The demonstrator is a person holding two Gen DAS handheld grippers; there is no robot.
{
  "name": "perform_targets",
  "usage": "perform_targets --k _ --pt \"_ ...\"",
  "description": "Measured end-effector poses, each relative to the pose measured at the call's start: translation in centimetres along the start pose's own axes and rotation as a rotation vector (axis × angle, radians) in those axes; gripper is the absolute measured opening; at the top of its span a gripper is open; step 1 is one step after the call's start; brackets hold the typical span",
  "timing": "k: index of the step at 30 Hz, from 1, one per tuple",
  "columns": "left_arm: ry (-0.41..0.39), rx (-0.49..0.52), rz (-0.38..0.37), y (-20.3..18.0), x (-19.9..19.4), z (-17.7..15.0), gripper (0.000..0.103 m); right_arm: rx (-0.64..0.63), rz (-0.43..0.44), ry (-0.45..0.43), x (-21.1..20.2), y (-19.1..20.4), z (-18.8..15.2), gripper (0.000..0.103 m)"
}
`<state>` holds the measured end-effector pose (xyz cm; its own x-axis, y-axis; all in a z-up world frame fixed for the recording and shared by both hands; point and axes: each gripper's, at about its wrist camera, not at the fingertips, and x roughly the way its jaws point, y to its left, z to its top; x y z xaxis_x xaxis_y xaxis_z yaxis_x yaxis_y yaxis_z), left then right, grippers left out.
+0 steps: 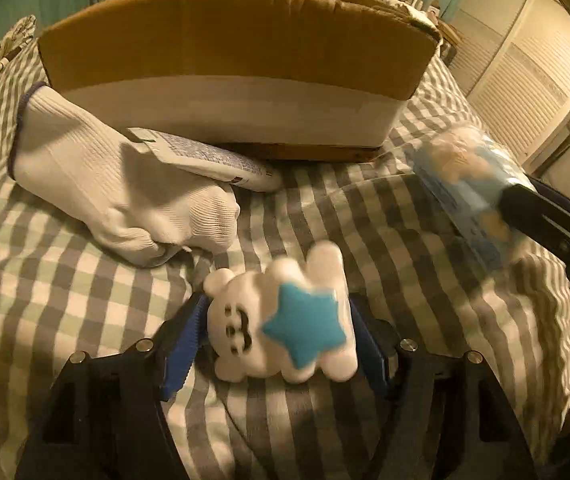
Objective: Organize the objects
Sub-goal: 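Grasp the white toy with the blue star with the left tool, then carry the toy and the tissue pack into the box and release both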
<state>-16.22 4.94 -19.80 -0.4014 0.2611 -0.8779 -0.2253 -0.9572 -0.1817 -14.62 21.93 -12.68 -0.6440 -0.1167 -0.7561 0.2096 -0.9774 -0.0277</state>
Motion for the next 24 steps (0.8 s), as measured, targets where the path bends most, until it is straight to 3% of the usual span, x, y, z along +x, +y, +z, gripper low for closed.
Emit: perform_targets --k 11,24 --pt "-0.07 -0.001 0.01 -0.5 -3.3 -0.9 0.069 -0.001 0.019 -0.011 -1.3 0.7 -1.0 0.031" --pt "-0.242 -0.006 0.01 -0.6 -11.6 -0.7 0.067 -0.05 -0.009 -0.121 -8.2 3.0 -0.2 0.031"
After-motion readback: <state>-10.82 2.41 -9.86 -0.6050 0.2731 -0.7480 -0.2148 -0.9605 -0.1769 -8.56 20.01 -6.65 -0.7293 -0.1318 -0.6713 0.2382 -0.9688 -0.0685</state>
